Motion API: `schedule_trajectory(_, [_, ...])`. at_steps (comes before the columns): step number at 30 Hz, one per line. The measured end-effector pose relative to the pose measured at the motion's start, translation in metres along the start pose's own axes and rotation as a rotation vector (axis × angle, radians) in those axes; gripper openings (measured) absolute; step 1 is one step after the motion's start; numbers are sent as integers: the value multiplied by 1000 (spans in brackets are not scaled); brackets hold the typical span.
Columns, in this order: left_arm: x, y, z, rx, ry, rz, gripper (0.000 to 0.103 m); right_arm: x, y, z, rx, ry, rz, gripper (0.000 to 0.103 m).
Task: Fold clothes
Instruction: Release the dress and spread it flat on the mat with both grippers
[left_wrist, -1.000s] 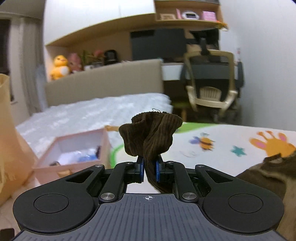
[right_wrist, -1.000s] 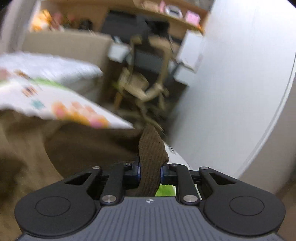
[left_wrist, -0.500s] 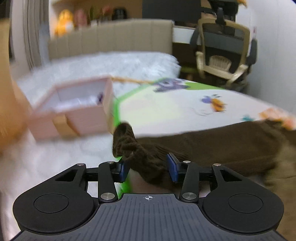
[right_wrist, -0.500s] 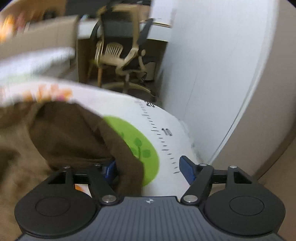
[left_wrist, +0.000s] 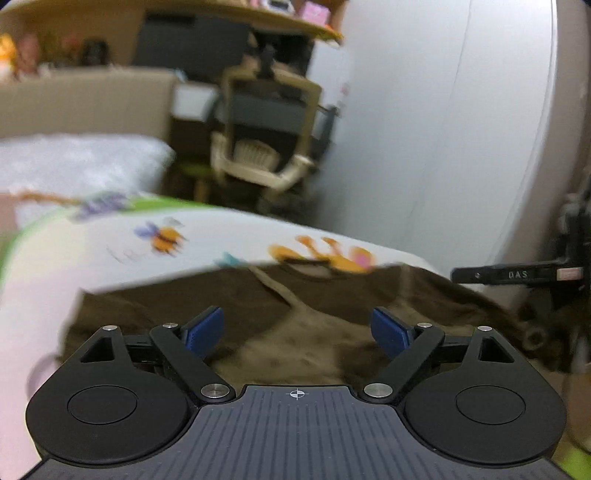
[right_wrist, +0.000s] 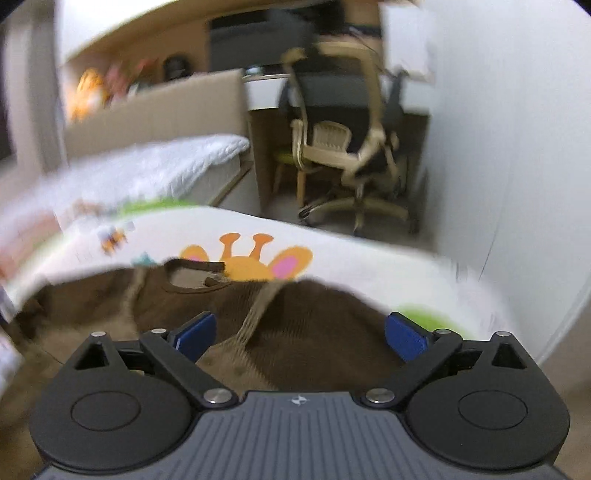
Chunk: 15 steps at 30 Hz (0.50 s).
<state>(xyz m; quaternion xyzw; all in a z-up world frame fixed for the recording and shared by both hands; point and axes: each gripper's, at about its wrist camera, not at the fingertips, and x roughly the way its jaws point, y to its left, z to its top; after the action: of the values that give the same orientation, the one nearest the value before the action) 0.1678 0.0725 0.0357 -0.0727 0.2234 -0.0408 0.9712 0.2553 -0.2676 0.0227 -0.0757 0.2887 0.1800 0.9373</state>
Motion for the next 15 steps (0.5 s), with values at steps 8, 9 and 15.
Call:
schedule_trajectory(8, [-3, 20, -8, -178, 7, -173, 95, 85, 40, 29, -234, 11, -128, 94])
schedule_trajectory(9, [-2, 13, -19, -161, 27, -215, 95, 98, 40, 30, -234, 36, -141, 93])
schedule_trajectory(15, [13, 0, -67, -116, 97, -323, 96, 86, 42, -7, -339, 134, -116, 91])
